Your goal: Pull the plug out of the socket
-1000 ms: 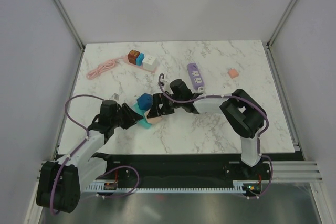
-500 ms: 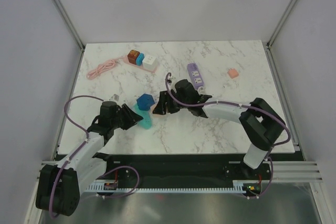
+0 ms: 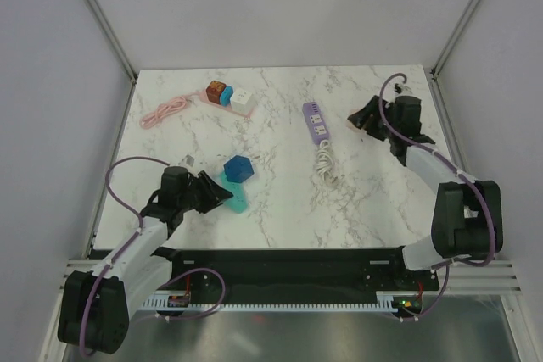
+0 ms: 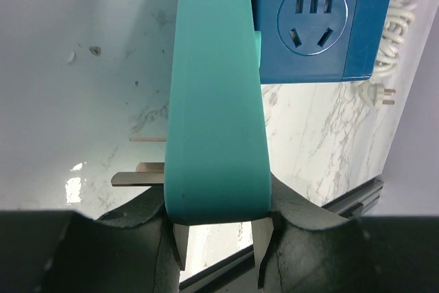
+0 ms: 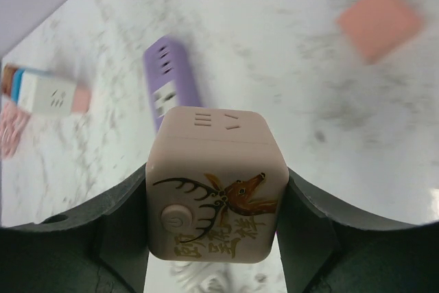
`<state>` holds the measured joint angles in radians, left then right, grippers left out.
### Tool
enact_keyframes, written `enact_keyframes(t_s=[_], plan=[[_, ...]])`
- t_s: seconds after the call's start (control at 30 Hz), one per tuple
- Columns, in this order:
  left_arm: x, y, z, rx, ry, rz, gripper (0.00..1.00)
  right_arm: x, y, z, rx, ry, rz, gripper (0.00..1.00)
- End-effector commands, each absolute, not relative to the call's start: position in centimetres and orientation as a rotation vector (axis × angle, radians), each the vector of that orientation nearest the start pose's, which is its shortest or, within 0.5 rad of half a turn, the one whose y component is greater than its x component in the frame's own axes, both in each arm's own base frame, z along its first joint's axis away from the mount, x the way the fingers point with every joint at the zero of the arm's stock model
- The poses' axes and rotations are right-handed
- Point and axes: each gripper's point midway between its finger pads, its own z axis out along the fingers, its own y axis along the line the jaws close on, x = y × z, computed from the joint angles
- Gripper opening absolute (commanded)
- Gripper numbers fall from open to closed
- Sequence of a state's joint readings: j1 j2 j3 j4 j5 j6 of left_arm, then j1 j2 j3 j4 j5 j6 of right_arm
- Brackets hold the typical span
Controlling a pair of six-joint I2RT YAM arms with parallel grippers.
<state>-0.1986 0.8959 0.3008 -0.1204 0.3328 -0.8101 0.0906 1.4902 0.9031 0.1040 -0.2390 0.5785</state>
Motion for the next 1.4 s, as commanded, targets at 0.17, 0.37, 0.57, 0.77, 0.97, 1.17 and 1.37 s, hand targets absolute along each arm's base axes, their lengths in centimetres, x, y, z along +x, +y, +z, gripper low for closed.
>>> enact_keyframes(t_s=[0.17, 0.37, 0.57, 0.77, 0.97, 1.17, 1.37], plan=[[21.1, -16.0, 7.6, -0.338, 2.342, -1.103, 0.02, 44.2, 1.3, 11.2, 0.522, 2.088, 0.650, 0.09], [19.6, -17.0, 6.8, -0.311, 2.384, -1.193, 0.02, 44.7, -0.3, 8.7, 0.575, 2.115, 0.640, 0.16], [18.4, -17.4, 5.9, -0.327, 2.442, -1.239, 0.02, 44.4, -1.7, 6.9, 0.620, 2.143, 0.609, 0.33], [17.7, -17.9, 6.3, -0.312, 2.437, -1.276, 0.02, 44.3, -2.5, 6.5, 0.613, 2.204, 0.538, 0.68], [17.0, -18.0, 6.1, -0.308, 2.441, -1.285, 0.02, 44.0, -6.0, 10.0, 0.637, 2.210, 0.302, 0.98], [16.7, -18.2, 6.0, -0.298, 2.450, -1.290, 0.02, 41.9, -7.3, 14.2, 0.628, 2.205, 0.172, 0.98], [16.5, -18.7, 6.4, -0.290, 2.458, -1.309, 0.02, 38.5, 1.8, 17.4, 0.349, 2.201, 0.322, 0.98]])
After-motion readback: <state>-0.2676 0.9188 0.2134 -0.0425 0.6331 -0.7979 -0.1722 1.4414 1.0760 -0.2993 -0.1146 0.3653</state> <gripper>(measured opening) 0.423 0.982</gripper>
